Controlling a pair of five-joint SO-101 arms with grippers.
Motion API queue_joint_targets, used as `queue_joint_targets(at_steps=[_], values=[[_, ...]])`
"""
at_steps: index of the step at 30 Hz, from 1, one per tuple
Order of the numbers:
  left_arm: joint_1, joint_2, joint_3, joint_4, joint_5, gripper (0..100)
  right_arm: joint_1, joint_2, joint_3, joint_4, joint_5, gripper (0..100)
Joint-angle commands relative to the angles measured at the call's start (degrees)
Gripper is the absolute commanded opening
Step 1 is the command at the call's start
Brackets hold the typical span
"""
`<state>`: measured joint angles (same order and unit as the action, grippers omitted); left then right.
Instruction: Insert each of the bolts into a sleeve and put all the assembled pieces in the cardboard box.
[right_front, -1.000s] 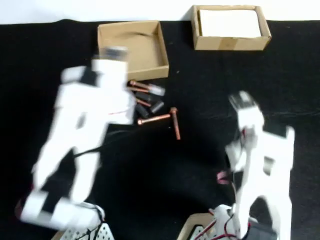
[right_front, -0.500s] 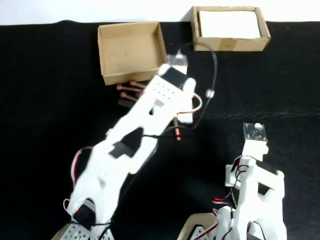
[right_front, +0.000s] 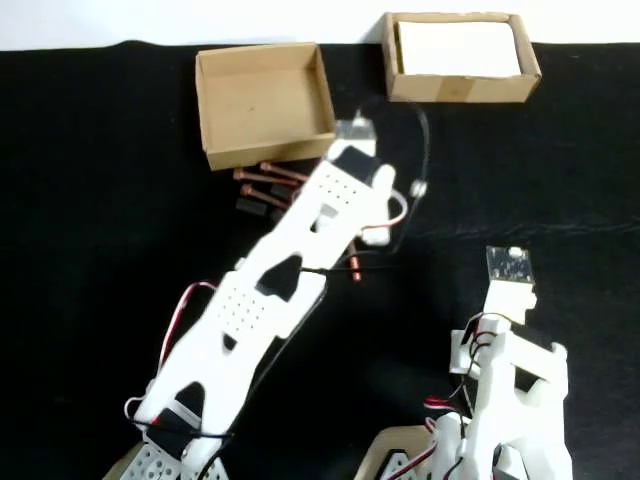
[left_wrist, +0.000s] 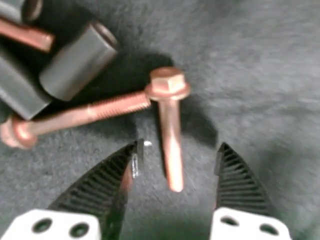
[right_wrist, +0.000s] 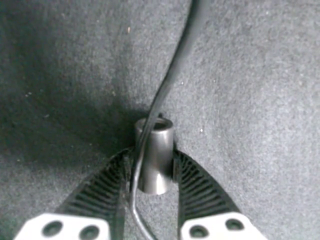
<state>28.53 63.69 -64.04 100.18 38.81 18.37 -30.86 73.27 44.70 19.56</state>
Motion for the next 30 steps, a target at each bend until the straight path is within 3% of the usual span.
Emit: queue_joint_targets(at_steps=[1,5,9,17,23,26,30], values=[[-0.7,1.0,-3.6,-0.2,-0.1,18,0.0,-0.1,0.3,-1.4,-0.5,0.7],[-0.7,3.0,-6.9,-0.6,-0.8,10,0.0,-0.1,0.3,-1.4,-0.5,0.7],[-0.5,3.9,-10.6,-1.1,-9.2,1,0.0,-0.1,0.3,-1.4,-0.5,0.7],[3.0,1.6,-13.8,1.3,-23.9,1,0.1,-0.2,0.0,-1.0,-0.3,0.7],[9.3,-8.9,2.3,1.2,-32.1,1,-0.1,-0.3,-0.1,0.8,-0.2,0.7],[10.4,-12.6,13.6,1.1,-32.4,1,-0.1,-0.2,-0.1,0.6,-0.2,0.7],[8.2,-12.9,18.3,-4.2,-31.9,1,0.0,-0.2,0.3,-0.7,-0.2,0.7]])
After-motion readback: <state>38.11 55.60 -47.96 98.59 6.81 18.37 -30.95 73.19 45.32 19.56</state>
